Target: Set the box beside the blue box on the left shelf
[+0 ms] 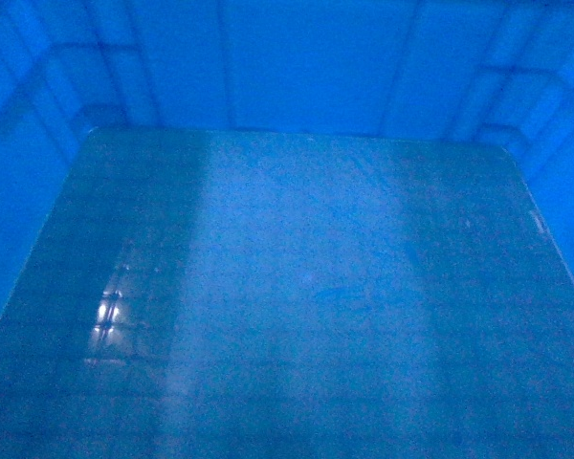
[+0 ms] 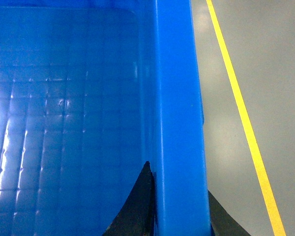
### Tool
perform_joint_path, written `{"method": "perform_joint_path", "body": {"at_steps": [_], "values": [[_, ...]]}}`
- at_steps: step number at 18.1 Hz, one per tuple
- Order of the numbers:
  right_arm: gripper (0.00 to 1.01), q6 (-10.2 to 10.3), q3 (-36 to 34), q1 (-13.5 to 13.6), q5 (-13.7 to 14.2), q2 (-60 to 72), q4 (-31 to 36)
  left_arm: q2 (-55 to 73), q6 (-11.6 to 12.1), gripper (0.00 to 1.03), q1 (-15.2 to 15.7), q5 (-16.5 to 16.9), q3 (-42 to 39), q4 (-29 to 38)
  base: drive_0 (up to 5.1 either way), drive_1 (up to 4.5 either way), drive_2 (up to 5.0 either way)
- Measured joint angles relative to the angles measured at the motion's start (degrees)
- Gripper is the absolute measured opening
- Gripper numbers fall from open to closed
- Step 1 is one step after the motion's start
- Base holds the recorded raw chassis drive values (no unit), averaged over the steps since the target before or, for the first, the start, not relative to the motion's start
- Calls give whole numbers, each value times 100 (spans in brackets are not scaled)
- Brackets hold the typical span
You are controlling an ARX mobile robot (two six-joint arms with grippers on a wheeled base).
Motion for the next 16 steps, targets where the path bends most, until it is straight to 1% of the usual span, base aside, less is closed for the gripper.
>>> {"method": "perform_joint_path", "body": {"at_steps": [14,16], "values": [[10,-4,0,0,2,-4,-2,-2,-9,9,0,2,0,-4,-7,419,-432],[10,-7,0,0,7,-4,39,-9,7,9,0,0,0,39,0,0,0]]}}
